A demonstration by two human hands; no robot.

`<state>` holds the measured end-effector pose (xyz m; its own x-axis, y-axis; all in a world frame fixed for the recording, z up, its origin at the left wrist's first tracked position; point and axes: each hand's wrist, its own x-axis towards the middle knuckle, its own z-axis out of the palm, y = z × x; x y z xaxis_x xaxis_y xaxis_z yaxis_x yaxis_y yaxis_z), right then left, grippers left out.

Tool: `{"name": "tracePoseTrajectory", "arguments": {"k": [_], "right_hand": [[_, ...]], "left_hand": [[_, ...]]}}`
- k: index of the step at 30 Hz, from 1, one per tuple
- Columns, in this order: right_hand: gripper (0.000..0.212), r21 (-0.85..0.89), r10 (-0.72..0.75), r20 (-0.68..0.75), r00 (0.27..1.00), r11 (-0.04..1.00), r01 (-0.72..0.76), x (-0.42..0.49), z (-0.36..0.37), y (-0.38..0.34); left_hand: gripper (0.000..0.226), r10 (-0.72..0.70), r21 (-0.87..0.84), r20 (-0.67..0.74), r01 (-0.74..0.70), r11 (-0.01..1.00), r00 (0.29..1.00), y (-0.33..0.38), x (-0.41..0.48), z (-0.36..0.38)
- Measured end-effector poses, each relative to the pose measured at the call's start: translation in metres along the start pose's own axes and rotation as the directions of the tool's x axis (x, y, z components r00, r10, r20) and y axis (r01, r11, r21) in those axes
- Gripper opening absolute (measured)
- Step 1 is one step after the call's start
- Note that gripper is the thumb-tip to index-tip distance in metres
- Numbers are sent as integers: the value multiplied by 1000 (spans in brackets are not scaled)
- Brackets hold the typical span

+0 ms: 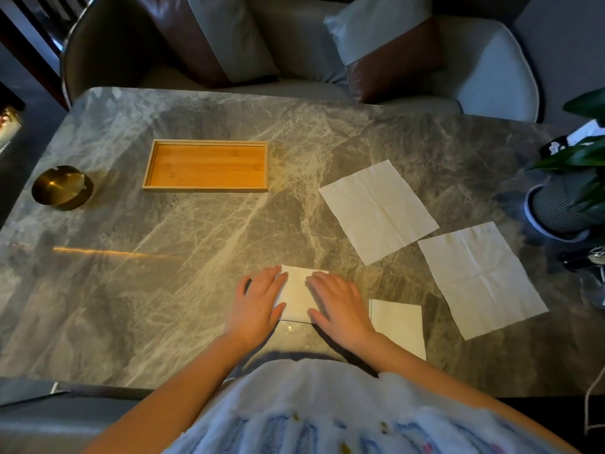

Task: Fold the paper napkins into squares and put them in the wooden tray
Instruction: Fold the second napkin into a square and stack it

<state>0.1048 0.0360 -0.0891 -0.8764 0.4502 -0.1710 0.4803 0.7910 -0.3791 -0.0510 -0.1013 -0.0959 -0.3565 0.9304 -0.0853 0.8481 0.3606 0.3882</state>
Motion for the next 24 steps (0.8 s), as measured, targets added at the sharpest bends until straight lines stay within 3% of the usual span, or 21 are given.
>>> {"name": "tracePoseTrajectory", "arguments": {"k": [3,7,15,24], "right_hand": [[68,-102,-34,166,986,993,52,6,9,-4],[71,-184,10,249,968,982,38,9,19,0],[73,-215,54,270,961,977,6,6,29,8],[74,-141,95,279,956,988,-57,-1,24,12]], "left_hand": [[62,70,194,139,-96,976,988,6,3,12],[63,57,299,196,-115,948,979,5,2,23],[65,4,276,277,-83,957,961,-2,0,30],[69,-125,249,300,49,967,946,-8,-7,26]]}}
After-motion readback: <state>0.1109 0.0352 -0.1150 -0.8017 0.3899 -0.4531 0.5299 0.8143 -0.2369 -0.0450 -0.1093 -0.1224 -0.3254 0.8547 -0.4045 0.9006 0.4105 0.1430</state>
